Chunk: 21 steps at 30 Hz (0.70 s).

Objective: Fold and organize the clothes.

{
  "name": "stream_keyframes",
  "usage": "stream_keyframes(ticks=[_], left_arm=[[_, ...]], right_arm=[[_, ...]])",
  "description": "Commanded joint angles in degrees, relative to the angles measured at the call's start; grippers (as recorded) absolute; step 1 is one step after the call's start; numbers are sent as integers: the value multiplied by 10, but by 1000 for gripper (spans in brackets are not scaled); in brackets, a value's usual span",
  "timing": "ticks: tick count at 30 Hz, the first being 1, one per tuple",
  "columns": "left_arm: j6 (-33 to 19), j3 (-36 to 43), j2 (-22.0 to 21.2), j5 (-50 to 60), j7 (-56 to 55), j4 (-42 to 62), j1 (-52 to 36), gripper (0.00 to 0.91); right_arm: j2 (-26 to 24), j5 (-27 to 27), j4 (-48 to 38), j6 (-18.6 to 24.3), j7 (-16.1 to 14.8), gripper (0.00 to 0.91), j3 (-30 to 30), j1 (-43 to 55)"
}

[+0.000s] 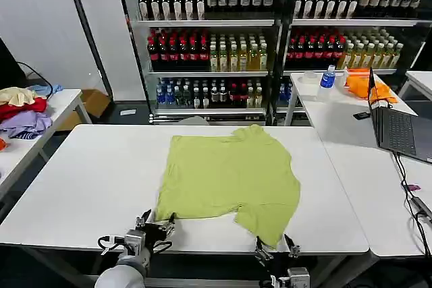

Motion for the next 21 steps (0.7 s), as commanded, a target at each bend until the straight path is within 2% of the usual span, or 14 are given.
stream_keyframes(ticks=[1, 8, 10, 15, 21], left_arm=[[15, 4, 4, -9, -3, 12, -13, 20], [15, 4, 4, -13, 4, 15, -11, 20], [14, 2, 3, -15, 4, 17, -9, 20], [13, -1, 6, -21, 26, -7, 4, 20], [12, -18, 8, -21, 41, -54, 44, 20]], right_arm=[[2, 19, -3, -8, 6, 0, -11, -3], [2, 10, 5, -1, -6, 0, -6, -12], [-1, 0, 12, 14, -24, 0, -2, -18], [-5, -25, 39, 38, -45, 0, 14, -41], [-14, -35, 90, 64, -57, 0, 34, -79]])
